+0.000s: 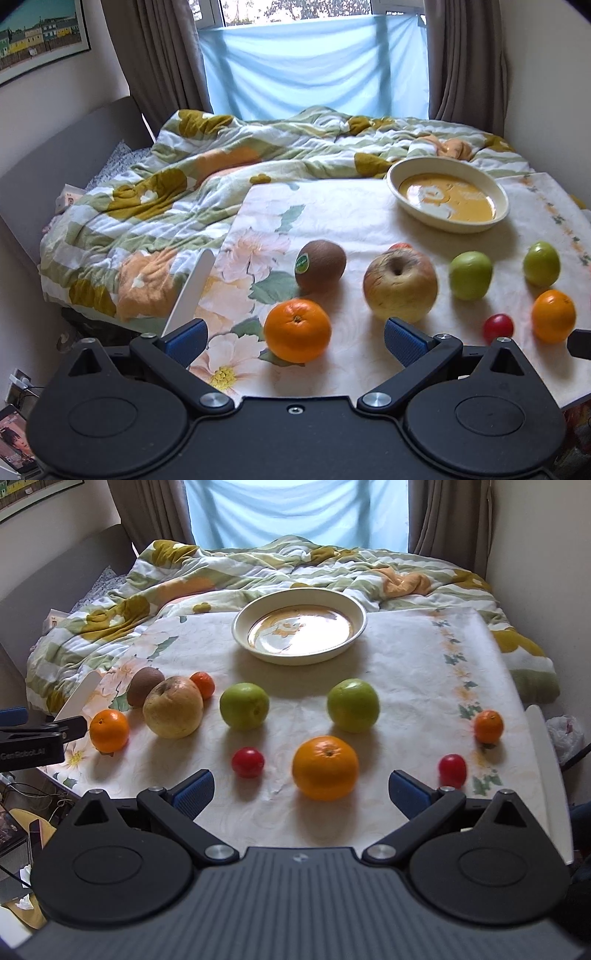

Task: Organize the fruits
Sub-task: 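Grasp the orange with the left gripper while the right gripper grasps a red tomato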

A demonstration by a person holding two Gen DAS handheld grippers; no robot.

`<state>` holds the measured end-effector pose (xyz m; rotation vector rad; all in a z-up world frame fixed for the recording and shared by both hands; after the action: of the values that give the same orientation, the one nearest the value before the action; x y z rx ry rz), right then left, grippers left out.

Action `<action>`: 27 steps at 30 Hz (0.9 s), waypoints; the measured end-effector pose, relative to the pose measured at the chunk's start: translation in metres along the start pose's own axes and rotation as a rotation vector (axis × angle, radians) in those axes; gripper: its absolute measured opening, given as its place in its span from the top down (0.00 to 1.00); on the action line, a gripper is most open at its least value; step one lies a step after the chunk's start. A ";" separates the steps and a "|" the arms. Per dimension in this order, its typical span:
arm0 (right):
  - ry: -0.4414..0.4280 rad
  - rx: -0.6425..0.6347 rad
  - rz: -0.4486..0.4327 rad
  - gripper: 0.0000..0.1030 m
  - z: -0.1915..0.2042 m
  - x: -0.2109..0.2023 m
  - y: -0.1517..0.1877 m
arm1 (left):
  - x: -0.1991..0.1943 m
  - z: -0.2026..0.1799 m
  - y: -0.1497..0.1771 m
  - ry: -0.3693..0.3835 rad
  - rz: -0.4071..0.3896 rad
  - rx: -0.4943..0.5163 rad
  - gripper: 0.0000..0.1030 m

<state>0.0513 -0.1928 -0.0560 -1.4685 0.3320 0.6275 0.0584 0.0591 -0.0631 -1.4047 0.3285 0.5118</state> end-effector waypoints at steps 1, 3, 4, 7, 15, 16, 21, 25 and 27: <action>0.001 -0.001 0.007 0.00 0.004 0.005 0.003 | 0.006 0.002 0.003 0.007 0.013 -0.001 0.00; 0.006 -0.004 0.019 0.00 0.013 0.013 0.008 | 0.015 0.007 0.010 0.018 0.032 -0.003 0.00; 0.006 -0.004 0.026 0.00 0.016 0.017 0.012 | 0.019 0.008 0.013 0.026 0.039 -0.004 0.00; 0.010 -0.006 0.035 0.00 0.027 0.027 0.019 | 0.028 0.011 0.019 0.052 0.044 -0.001 0.00; 0.021 0.018 0.055 0.00 0.044 0.048 0.036 | 0.048 0.010 0.026 0.089 0.052 0.049 0.00; 0.023 0.019 0.052 0.00 0.047 0.050 0.038 | 0.049 0.009 0.027 0.087 0.049 0.052 0.00; 0.039 0.020 0.057 0.00 0.056 0.062 0.042 | 0.062 0.009 0.031 0.141 0.059 0.066 0.02; 0.052 0.009 0.055 0.00 0.062 0.069 0.045 | 0.069 0.008 0.034 0.150 0.067 0.080 0.15; 0.058 0.009 0.055 0.00 0.065 0.072 0.045 | 0.071 0.010 0.035 0.155 0.072 0.078 0.19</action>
<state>0.0721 -0.1164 -0.1276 -1.4752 0.4208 0.6281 0.1000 0.0821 -0.1276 -1.3636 0.5203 0.4448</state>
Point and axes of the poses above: each gripper's, at about its wrist camera, not at the fingertips, and x roughly the way its jaws point, z to its left, y to its underside, the point moved 1 cm from there along x, roughly the way its jaws point, and after that the axes turned 14 degrees about -z, right-handed, at the moved point
